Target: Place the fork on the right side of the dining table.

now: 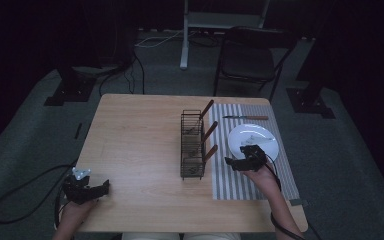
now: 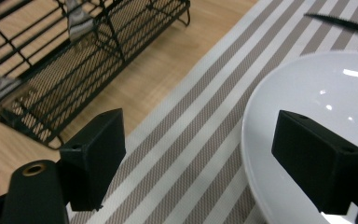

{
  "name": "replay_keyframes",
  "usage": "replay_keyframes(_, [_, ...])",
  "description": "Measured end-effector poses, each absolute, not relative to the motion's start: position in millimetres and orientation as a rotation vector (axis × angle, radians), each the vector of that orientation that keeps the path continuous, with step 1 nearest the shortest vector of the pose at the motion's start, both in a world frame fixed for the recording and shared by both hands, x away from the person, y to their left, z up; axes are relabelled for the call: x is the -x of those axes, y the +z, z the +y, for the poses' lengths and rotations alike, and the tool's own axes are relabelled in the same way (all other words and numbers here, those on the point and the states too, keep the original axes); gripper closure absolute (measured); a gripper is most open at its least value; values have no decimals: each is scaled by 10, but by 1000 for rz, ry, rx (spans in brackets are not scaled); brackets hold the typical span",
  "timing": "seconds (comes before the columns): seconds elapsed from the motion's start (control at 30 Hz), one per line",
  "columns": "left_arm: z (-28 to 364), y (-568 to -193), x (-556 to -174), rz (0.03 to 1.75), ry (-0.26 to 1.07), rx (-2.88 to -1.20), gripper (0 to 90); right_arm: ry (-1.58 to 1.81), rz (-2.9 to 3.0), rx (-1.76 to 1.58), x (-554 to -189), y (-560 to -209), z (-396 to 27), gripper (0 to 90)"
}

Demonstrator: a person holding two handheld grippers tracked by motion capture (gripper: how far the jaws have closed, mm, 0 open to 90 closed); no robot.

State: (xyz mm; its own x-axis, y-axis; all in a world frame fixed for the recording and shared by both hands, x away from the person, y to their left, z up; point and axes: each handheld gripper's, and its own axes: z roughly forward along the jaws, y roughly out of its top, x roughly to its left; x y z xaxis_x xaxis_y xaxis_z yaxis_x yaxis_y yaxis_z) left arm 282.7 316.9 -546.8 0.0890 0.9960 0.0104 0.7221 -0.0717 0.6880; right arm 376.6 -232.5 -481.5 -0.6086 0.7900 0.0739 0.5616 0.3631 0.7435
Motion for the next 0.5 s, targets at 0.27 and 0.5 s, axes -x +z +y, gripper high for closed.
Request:
replay_keyframes(0.27, [3169,-5469,-2827,1685,684,-1850,14,1108,2323,-1174,-3948,-4667,-2268,171])
replay_keyframes(0.5, [3169,-5468,-2826,1686,683,-1850,14,1134,2309,-1164,-4054,-4565,-2219,171])
